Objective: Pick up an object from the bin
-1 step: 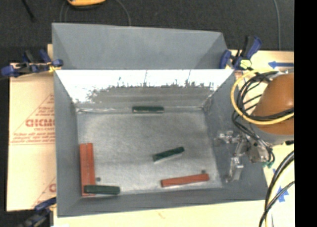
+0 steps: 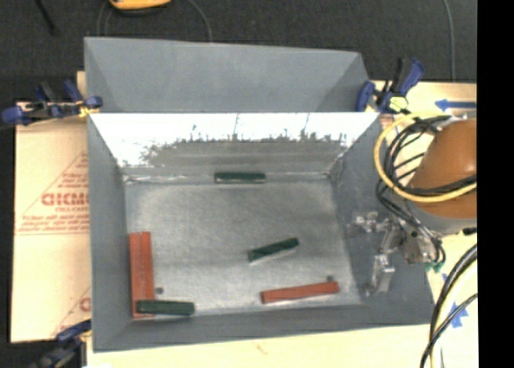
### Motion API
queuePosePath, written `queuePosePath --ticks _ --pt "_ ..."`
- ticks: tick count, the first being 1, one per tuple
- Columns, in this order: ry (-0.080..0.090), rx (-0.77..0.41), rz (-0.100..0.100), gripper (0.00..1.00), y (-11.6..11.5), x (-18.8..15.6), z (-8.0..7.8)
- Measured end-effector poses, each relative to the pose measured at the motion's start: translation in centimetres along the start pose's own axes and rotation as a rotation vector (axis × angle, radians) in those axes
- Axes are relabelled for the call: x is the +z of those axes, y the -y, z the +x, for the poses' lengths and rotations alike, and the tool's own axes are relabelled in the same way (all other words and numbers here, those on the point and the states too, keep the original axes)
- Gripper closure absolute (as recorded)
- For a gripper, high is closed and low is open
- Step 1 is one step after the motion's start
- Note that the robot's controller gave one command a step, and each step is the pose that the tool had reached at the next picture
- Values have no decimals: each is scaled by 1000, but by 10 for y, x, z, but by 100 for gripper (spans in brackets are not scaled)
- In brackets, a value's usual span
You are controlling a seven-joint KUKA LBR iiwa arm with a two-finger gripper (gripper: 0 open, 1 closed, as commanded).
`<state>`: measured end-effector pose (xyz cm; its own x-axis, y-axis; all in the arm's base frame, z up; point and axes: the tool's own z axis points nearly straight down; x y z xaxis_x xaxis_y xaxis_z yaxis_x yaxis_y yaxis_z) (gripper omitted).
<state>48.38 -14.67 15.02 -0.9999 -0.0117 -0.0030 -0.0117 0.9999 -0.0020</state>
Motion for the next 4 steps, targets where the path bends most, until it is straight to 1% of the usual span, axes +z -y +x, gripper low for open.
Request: queuePosePath --ticks 1,2,3,4 --pt "-13 -175 -3 100 -28 78 -5" --pt "-13 -176 -2 100 -28 78 -5" --pt "-2 -372 -1 100 -33 62 -7" --pt "-2 -523 -2 100 -34 15 -17"
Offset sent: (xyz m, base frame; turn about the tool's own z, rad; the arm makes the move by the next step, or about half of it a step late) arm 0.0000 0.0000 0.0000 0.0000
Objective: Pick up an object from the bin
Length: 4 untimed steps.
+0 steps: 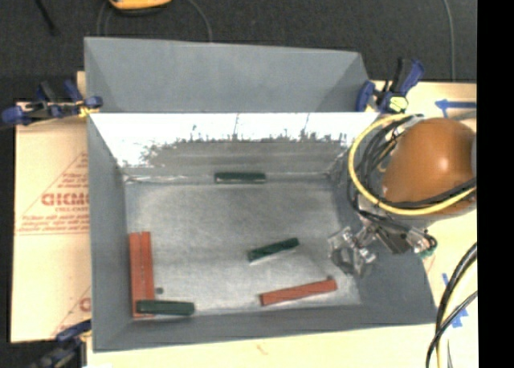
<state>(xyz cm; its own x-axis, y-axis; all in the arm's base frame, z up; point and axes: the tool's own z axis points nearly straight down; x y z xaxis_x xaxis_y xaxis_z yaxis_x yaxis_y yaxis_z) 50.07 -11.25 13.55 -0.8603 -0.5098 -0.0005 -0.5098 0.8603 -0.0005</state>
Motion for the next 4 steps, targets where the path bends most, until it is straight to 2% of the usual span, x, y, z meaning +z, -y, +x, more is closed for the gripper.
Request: queuePosePath --ticks 1,2,3,4 --pt "2 -127 1 0 -23 39 -11" --pt "2 -363 1 100 -35 65 -15" --pt "2 -364 1 100 -34 65 -15" --pt "1 -435 -2 100 -32 -139 -18"
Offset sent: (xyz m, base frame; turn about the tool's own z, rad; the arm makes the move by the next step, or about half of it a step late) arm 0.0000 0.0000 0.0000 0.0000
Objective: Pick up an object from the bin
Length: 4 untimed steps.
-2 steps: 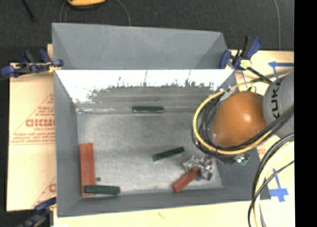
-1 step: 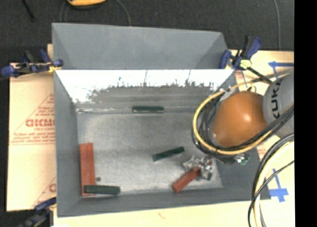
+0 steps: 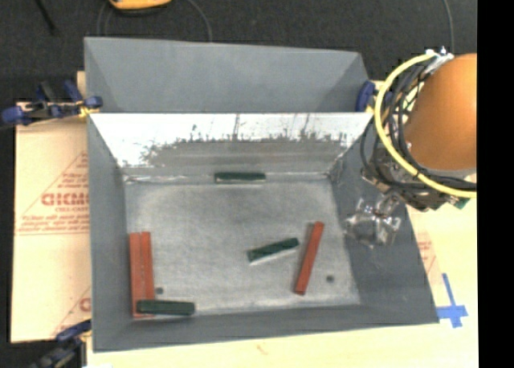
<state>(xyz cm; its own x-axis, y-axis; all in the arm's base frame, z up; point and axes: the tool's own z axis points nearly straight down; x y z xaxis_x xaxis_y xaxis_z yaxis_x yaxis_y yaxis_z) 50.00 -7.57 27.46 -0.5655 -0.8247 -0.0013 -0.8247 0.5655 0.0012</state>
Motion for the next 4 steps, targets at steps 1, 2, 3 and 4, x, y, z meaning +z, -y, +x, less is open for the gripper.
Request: queuePosePath --ticks 1,2,3,4 --pt "4 -9 11 100 2 -32 -1" --pt "0 71 0 0 -5 67 12" --pt "2 72 3 0 -4 66 11" --pt "3 -14 8 0 4 112 -8"
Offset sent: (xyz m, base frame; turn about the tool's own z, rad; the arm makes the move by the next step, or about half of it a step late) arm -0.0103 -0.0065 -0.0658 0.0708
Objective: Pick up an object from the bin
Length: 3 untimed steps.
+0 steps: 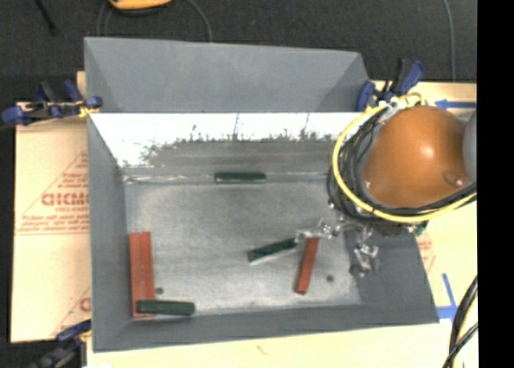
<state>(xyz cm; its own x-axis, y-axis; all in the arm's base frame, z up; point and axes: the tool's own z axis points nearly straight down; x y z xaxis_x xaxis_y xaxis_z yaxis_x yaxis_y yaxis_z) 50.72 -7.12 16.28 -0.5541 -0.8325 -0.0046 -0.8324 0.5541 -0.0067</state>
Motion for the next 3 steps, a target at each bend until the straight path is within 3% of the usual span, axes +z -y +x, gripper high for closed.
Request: queuePosePath --ticks 1,2,3 --pt "-2 -245 -3 0 4 34 -47" --pt "-1 -364 -7 100 -2 80 -25" --pt "-1 -364 -7 100 -2 80 -25"
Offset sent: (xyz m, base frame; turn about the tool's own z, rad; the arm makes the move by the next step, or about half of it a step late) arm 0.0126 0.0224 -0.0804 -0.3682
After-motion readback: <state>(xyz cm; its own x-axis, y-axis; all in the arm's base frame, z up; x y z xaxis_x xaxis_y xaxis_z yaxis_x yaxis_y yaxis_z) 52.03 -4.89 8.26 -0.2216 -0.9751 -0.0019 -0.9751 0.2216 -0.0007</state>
